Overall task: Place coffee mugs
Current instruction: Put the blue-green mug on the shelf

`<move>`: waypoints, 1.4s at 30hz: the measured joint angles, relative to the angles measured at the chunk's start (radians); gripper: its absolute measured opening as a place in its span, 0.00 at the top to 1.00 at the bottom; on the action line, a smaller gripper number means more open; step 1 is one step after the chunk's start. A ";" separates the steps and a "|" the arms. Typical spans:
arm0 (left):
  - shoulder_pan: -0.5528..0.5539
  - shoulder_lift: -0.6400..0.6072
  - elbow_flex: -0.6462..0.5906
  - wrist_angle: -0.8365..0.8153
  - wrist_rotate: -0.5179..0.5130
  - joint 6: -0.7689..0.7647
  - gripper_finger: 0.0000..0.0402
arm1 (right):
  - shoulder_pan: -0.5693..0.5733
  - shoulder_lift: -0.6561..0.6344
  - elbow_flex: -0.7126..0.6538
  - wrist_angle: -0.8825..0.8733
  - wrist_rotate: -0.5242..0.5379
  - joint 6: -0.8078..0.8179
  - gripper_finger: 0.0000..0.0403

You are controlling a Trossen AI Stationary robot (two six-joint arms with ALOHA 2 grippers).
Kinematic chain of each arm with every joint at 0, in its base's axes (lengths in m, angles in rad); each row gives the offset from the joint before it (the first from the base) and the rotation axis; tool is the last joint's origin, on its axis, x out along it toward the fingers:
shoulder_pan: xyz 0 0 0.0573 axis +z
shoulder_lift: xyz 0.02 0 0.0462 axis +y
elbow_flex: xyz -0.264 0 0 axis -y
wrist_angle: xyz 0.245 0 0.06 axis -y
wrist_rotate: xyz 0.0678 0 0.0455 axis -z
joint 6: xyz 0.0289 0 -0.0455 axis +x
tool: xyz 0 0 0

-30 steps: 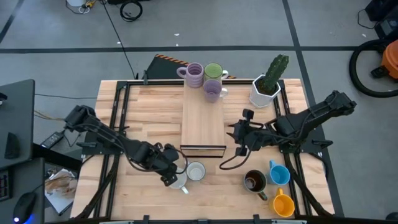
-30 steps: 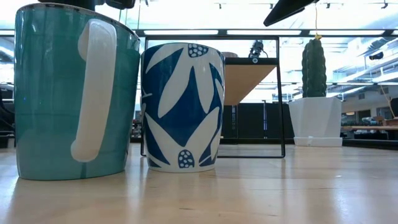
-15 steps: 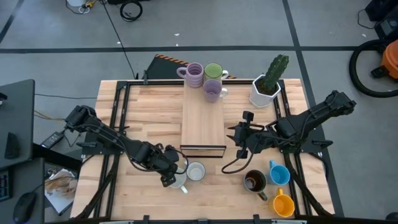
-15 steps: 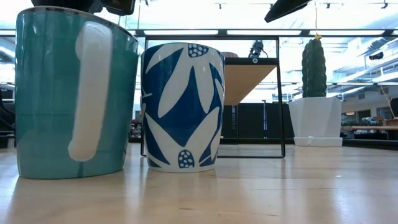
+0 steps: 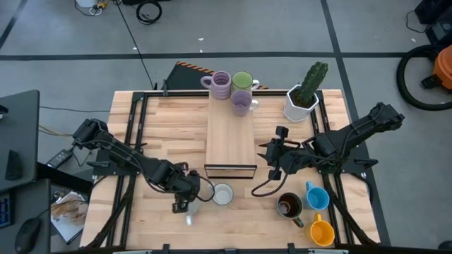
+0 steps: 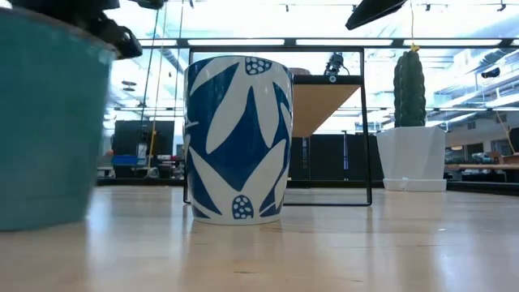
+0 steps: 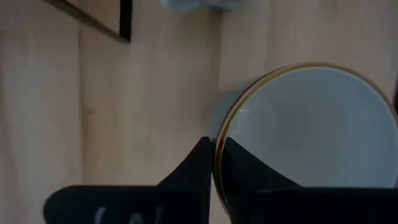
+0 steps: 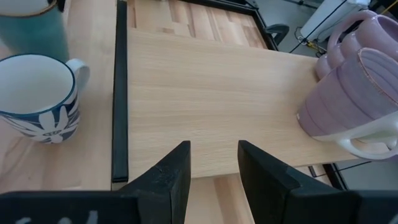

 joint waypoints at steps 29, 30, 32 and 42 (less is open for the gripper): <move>-0.046 0.000 0.001 0.019 -0.048 0.872 0.87 | 0.000 0.000 0.000 0.008 -0.018 0.006 0.66; -0.046 0.001 0.001 0.020 -0.060 0.869 0.86 | 0.000 0.000 0.000 0.008 -0.018 0.006 0.66; -0.045 0.002 0.000 0.020 -0.084 0.868 0.80 | 0.000 0.000 0.000 0.007 -0.018 0.006 0.66; -0.046 0.002 0.031 -0.006 -0.117 0.787 0.54 | 0.000 0.000 0.000 0.011 -0.019 0.003 0.66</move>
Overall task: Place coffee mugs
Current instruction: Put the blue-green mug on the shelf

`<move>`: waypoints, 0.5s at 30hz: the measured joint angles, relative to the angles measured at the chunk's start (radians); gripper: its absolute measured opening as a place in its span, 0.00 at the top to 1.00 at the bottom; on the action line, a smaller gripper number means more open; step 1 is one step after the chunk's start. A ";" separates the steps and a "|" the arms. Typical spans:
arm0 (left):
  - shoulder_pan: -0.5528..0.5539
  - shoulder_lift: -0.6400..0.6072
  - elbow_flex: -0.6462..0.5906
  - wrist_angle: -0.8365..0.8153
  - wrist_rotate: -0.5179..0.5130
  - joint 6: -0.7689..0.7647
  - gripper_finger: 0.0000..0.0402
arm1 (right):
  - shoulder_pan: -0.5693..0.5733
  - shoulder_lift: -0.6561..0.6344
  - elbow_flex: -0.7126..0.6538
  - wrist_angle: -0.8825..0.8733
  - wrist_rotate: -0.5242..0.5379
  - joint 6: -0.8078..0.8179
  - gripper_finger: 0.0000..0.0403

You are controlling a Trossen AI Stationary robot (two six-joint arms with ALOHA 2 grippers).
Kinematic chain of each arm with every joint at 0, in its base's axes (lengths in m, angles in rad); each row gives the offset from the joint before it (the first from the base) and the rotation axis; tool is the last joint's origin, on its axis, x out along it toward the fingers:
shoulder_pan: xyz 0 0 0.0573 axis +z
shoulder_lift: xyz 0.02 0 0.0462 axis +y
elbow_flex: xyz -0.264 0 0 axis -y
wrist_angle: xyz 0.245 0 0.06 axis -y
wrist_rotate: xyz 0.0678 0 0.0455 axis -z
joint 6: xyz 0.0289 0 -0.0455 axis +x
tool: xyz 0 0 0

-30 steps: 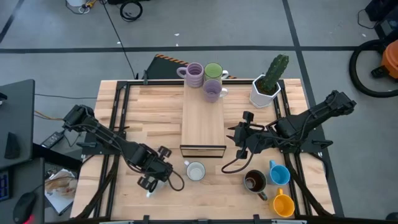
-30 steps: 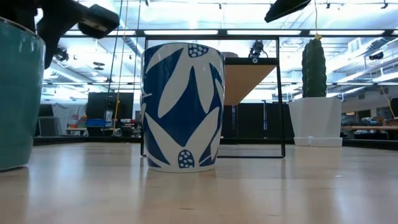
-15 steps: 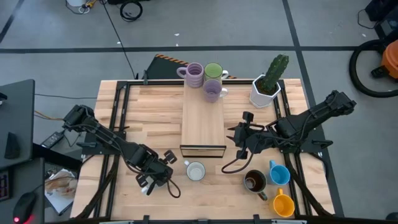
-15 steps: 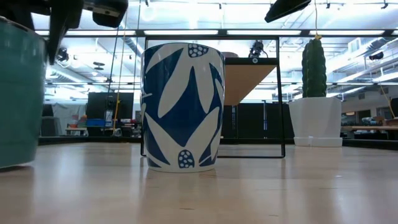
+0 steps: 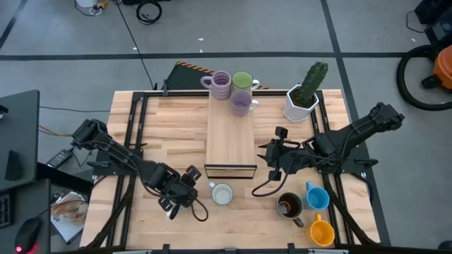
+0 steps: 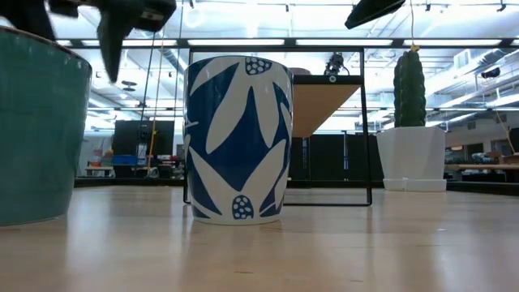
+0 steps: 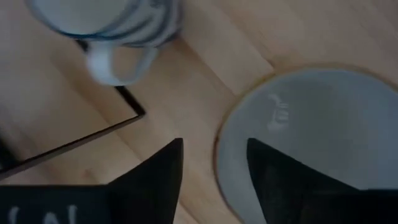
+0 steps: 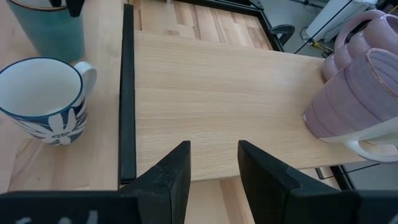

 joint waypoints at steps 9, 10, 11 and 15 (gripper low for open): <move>-0.001 -0.001 0.201 -0.134 0.009 -0.381 0.56 | 0.000 0.000 0.000 -0.001 -0.008 0.000 0.66; -0.001 -0.001 0.211 -0.120 0.022 -0.475 0.57 | 0.000 0.000 0.000 -0.002 -0.008 -0.002 0.66; -0.001 -0.002 0.216 -0.099 0.029 -0.580 0.57 | 0.000 0.000 0.000 -0.003 -0.008 -0.003 0.66; 0.003 -0.002 0.219 -0.058 0.089 -1.071 0.57 | 0.000 0.000 0.000 -0.005 -0.008 -0.019 0.66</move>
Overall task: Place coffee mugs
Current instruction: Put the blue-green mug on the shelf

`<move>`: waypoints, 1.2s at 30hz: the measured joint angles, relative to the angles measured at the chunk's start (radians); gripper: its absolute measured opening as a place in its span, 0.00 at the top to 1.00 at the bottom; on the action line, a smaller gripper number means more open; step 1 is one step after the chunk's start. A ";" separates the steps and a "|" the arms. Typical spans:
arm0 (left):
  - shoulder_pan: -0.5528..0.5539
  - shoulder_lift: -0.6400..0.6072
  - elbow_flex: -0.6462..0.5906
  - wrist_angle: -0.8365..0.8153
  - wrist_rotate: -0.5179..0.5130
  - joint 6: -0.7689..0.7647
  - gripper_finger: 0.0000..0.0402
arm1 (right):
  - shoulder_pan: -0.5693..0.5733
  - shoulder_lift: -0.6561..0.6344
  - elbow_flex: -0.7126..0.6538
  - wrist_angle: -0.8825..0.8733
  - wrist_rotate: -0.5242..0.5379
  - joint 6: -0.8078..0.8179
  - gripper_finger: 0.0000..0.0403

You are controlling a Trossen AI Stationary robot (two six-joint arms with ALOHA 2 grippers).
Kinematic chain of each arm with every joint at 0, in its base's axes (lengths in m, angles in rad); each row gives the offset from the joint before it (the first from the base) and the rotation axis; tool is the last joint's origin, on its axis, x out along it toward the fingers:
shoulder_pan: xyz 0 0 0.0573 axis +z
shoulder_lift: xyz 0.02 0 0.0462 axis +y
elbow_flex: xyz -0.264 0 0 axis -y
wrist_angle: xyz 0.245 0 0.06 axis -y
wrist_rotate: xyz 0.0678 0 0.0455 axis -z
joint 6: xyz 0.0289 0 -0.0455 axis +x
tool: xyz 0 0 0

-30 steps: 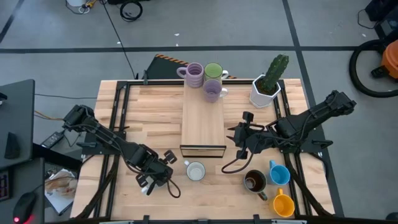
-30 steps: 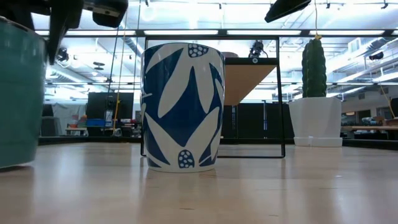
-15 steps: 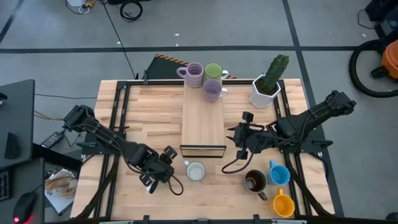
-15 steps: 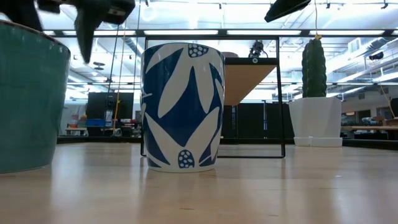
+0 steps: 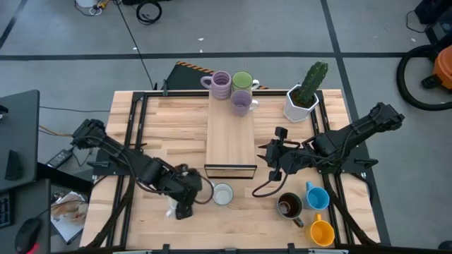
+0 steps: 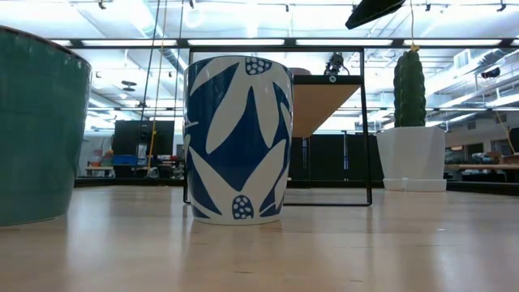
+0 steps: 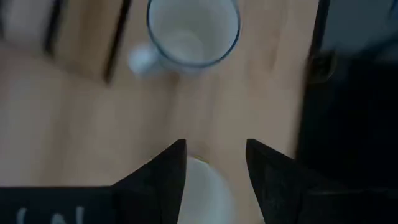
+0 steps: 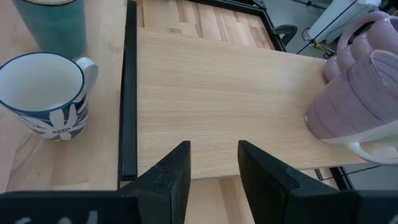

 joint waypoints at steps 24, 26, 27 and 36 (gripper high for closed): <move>-0.027 0.337 0.277 -0.301 0.110 -0.485 0.57 | 0.000 0.000 0.000 0.039 0.000 -0.086 0.66; -0.027 0.350 0.277 -0.316 0.110 -0.484 0.57 | 0.000 0.000 0.000 0.039 0.000 -0.086 0.66; -0.027 0.355 0.277 -0.322 0.111 -0.483 0.57 | 0.000 0.000 0.000 0.039 0.000 -0.086 0.66; -0.027 0.398 0.277 -0.341 0.069 -0.444 0.57 | 0.000 0.000 0.000 0.047 -0.019 -0.079 0.66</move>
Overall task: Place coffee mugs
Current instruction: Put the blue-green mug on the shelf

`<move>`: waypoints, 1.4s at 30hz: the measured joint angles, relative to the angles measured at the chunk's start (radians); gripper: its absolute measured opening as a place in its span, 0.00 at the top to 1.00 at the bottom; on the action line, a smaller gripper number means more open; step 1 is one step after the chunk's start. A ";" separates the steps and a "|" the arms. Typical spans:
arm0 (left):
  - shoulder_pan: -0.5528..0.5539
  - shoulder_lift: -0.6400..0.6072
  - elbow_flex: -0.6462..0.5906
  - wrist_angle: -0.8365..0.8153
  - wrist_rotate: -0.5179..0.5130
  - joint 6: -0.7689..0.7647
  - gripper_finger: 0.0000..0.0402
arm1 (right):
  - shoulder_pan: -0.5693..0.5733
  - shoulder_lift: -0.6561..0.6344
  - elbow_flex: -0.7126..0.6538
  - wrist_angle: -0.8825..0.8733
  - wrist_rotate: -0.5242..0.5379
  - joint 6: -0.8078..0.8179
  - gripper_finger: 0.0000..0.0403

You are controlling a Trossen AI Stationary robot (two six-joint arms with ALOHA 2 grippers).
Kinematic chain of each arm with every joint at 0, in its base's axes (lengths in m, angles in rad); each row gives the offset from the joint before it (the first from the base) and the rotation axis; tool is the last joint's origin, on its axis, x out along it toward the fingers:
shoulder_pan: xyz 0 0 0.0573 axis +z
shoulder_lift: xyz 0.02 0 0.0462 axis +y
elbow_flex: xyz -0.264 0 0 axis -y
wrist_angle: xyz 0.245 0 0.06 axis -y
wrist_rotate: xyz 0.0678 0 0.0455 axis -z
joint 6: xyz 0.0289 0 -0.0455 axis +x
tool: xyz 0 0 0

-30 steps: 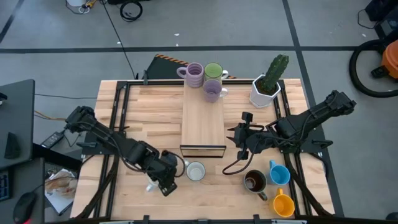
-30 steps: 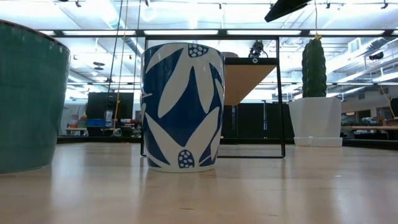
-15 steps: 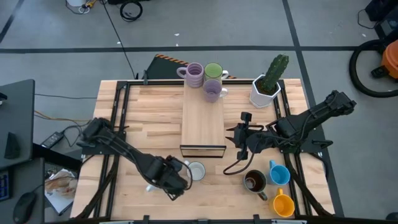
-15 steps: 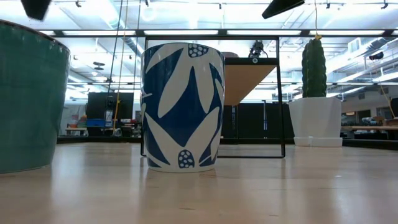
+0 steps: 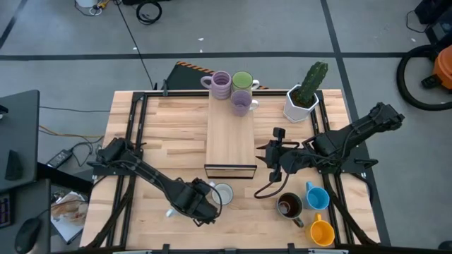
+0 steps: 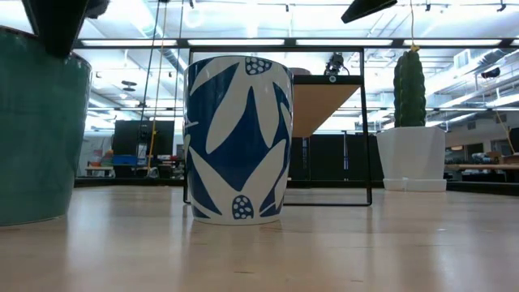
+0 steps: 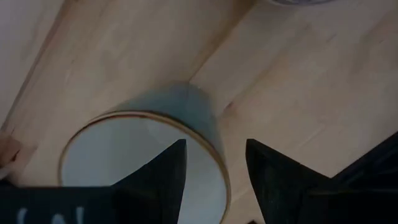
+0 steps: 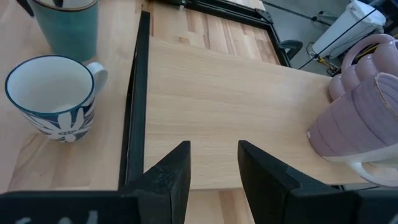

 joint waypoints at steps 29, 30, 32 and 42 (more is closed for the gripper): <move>0.014 -0.167 -0.128 -0.148 -0.006 0.339 0.93 | 0.000 0.000 0.000 0.000 -0.007 0.015 0.66; 0.023 -0.191 -0.128 -0.162 -0.024 0.373 0.93 | 0.000 0.000 0.000 0.000 -0.007 0.015 0.66; 0.049 -0.238 -0.128 -0.183 -0.062 0.456 0.93 | 0.000 0.000 0.000 0.000 -0.007 0.014 0.66; 0.314 -0.358 -0.127 -0.248 -0.141 0.852 0.93 | -0.010 0.000 0.000 -0.004 -0.007 0.009 0.66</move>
